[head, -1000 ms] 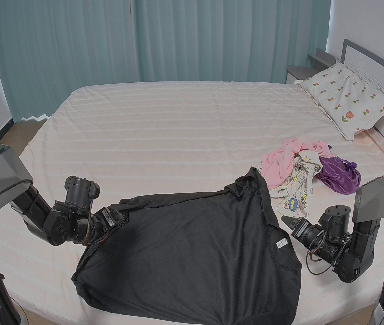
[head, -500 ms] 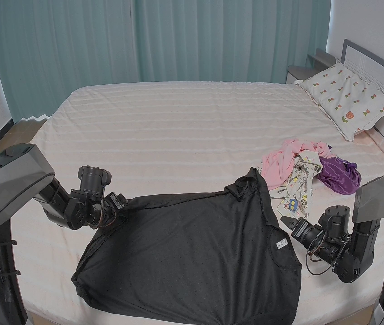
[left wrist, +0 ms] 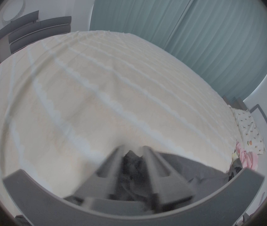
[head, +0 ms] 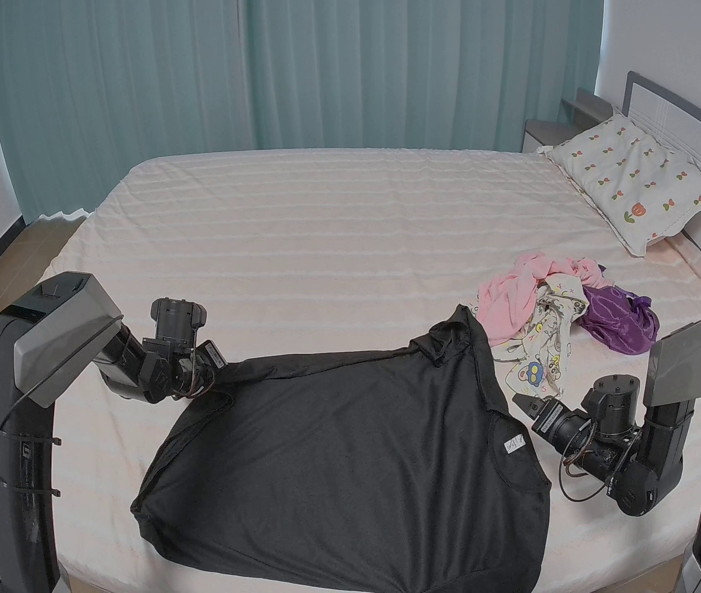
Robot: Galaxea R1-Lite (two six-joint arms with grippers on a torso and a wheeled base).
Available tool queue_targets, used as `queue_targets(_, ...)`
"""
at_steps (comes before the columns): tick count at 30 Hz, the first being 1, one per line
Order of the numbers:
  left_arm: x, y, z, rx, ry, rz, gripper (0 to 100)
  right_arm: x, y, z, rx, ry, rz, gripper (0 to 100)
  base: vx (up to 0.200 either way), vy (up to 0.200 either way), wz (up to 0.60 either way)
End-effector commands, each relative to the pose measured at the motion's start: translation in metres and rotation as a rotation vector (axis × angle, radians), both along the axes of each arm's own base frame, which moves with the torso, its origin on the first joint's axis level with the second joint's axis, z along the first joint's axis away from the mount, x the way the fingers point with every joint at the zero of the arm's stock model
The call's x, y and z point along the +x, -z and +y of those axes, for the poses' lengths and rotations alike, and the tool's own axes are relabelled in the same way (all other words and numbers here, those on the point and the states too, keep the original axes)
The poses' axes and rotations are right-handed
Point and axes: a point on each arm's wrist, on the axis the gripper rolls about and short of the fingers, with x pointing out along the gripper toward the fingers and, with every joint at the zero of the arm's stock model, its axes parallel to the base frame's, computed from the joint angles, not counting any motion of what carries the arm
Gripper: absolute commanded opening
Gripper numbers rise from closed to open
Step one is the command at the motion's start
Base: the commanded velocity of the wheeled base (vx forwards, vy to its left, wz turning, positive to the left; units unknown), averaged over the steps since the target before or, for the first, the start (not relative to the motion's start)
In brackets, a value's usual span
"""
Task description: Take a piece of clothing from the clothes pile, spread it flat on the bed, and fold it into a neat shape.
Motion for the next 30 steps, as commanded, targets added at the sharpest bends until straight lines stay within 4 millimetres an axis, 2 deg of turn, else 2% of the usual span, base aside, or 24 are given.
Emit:
queue_targets(1,0.020,0.001,0.010,-0.002,-0.023,-0.050,0,0.001,0.000,-0.001,0.000,0.006,-0.001,100,0.000,0.000,0.00)
queue_targets(5,0.039,-0.019,0.022,-0.004,-0.050,-0.140,0,0.000,0.000,-0.001,0.000,0.004,0.000,100,0.000,0.000,0.00)
queue_targets(7,0.043,-0.021,0.024,0.009,-0.044,-0.152,0,0.000,0.000,-0.001,0.000,0.004,0.000,100,0.000,0.000,0.00)
queue_targets(13,0.047,0.001,0.031,0.085,-0.002,-0.109,0,0.001,0.001,-0.001,-0.001,0.004,0.003,100,0.000,0.000,0.00)
queue_targets(20,0.059,0.007,0.032,0.086,-0.008,-0.134,0,0.001,0.002,0.000,-0.001,0.001,0.004,100,0.000,0.000,0.00)
queue_targets(21,0.062,0.006,0.036,0.087,-0.019,-0.146,100,0.001,0.002,0.000,-0.001,0.001,0.004,100,0.000,0.000,0.00)
queue_targets(30,0.063,-0.007,0.056,0.080,-0.070,-0.175,100,0.000,0.002,0.000,-0.002,0.001,0.006,100,0.000,0.000,0.00)
